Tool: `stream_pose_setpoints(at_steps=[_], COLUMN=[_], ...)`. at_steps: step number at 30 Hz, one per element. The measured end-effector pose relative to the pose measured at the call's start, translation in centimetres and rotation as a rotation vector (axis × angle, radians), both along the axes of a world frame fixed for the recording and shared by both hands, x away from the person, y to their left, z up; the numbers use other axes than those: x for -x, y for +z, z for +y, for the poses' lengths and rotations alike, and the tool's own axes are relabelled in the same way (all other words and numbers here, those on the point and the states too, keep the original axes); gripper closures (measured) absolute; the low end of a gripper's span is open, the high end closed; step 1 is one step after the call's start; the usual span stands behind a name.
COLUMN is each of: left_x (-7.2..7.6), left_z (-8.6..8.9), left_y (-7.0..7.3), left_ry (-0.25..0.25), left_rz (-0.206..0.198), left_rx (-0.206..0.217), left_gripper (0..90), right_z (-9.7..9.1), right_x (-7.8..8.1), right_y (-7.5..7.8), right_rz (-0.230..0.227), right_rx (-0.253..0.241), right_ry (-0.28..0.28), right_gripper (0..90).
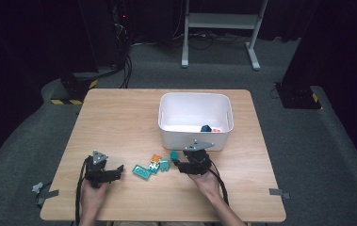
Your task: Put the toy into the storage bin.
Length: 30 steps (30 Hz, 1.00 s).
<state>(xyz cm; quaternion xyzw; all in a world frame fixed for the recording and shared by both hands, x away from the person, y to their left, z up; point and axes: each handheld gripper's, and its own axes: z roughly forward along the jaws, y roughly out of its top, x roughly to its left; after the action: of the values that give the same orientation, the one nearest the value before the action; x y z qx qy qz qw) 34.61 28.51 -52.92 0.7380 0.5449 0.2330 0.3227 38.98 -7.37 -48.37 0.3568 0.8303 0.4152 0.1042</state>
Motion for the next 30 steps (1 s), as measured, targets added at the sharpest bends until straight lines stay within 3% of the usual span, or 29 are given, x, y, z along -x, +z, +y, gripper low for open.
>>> stream_pose_setpoints(at_steps=[15,30], left_x=[0.0,0.0], left_z=[0.0,0.0], left_y=[0.0,0.0], left_ry=[0.000,0.000], left_rz=[0.000,0.000], left_rx=[-0.001,0.000], left_gripper=[11.5,11.5], right_z=[1.6,2.4], right_x=[-1.2,-1.6], right_y=[-2.0,-2.7], right_rz=[0.018,0.017], right_rx=[0.028,0.046], right_ry=[-0.056,-0.066], right_gripper=[42.6,45.7])
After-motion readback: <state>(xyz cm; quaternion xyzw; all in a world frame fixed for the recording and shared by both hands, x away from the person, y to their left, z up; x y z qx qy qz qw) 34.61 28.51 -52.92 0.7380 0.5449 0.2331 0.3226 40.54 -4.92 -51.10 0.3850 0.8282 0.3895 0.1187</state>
